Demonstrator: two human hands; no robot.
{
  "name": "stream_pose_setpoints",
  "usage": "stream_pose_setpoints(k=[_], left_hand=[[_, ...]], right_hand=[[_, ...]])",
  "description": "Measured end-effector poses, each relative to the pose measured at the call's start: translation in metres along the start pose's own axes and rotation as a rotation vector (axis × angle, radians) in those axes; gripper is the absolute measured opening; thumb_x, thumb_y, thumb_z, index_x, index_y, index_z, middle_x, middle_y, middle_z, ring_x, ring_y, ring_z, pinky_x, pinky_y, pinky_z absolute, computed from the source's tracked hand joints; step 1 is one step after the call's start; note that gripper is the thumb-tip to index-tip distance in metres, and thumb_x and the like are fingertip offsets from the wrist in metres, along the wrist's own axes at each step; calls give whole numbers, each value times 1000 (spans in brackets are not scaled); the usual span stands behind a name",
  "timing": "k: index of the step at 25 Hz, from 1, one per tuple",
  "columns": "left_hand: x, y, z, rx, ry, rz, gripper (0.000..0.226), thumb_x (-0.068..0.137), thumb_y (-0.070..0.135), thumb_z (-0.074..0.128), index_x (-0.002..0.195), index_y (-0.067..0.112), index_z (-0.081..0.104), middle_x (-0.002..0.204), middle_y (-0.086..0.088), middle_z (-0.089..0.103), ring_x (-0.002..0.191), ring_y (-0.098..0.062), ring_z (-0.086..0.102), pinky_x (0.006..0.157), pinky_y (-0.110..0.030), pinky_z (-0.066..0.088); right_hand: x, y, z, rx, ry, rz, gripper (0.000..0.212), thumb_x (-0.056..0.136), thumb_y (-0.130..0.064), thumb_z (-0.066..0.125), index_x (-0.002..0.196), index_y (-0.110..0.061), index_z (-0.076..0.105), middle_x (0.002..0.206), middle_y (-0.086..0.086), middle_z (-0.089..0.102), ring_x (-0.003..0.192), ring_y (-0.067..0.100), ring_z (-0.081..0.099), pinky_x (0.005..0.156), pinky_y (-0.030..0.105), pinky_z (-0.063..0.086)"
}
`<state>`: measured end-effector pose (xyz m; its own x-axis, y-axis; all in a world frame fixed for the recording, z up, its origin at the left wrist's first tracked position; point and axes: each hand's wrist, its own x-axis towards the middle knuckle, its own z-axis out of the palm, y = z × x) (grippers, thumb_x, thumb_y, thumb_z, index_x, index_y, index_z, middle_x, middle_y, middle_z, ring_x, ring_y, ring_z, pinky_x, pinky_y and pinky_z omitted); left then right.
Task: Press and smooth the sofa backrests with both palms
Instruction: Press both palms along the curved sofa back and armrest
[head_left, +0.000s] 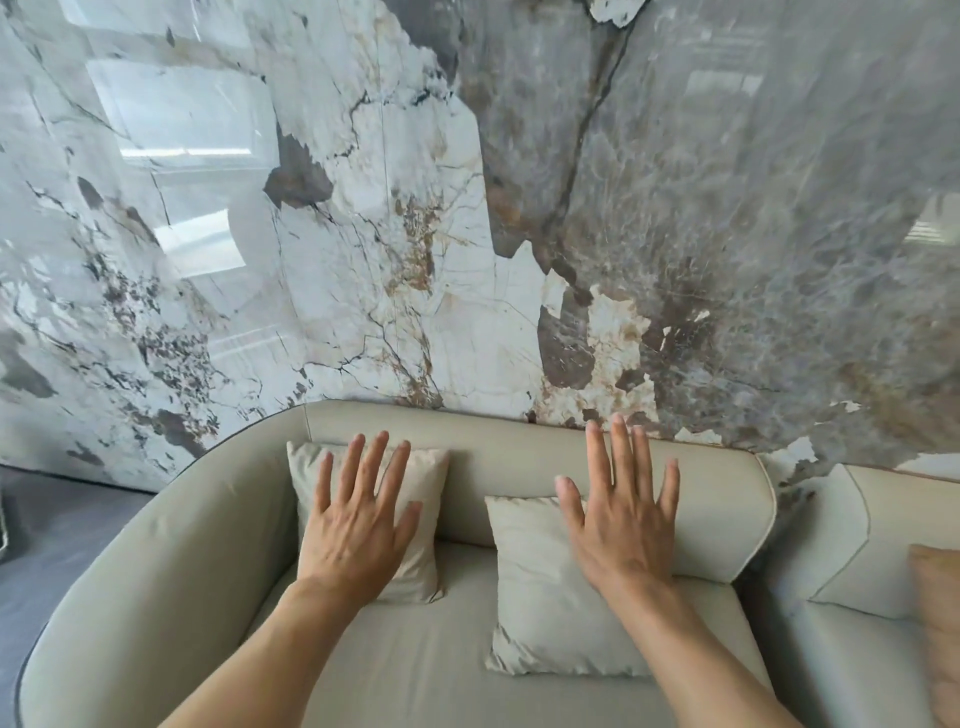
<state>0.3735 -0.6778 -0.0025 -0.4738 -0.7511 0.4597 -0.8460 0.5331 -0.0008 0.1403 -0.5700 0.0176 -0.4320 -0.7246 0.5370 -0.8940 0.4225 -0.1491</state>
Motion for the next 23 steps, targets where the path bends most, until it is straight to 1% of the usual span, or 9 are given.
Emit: stream_pose_setpoints(k=[3,6,9,13,17,20,23], left_hand=[[10,-53,5,-19,-6,13,64,89,46,34,143,12,43,148,-15,42,139,-35,34,113,-55,19],[18,-84,11,-54,-1,7,63,89,46,34,143,13,42,148,-14,42,139,-35,33,113,-54,18],[25,-106,16,-45,4,2,63,89,46,35,143,13,42,148,-15,42,140,-34,33,113,-54,16],[41,-131,21,3,10,-15,63,89,46,36,143,14,41,148,-14,43,139,-33,33,112,-55,19],[69,-144,24,29,26,-44,63,90,48,34,144,15,39,148,-12,43,139,-33,33,114,-53,15],[83,-158,30,37,25,-34,63,90,47,35,144,15,38,149,-12,42,139,-33,32,114,-54,16],[93,-180,39,23,37,-37,63,89,46,35,142,13,42,148,-14,43,138,-34,35,113,-55,17]], right_hand=[[6,-49,6,-26,10,22,67,90,-50,30,148,-16,32,157,10,29,145,29,25,113,59,15],[12,-82,18,-27,-8,9,67,91,-51,30,149,-18,31,158,9,28,145,27,24,114,58,14],[21,-103,33,-29,-15,-8,66,92,-51,29,150,-19,29,158,8,26,145,28,23,114,58,15],[41,-122,55,38,-8,-4,66,93,-51,27,149,-18,31,158,8,27,145,28,23,113,58,16],[58,-131,77,87,-30,-12,66,92,-51,27,148,-16,33,156,10,31,143,30,28,111,61,21],[71,-141,93,85,-53,-19,66,92,-51,28,148,-17,33,157,10,29,144,29,27,112,60,20],[81,-160,109,75,-74,-27,68,92,-54,25,149,-18,30,158,9,26,145,27,23,114,58,17]])
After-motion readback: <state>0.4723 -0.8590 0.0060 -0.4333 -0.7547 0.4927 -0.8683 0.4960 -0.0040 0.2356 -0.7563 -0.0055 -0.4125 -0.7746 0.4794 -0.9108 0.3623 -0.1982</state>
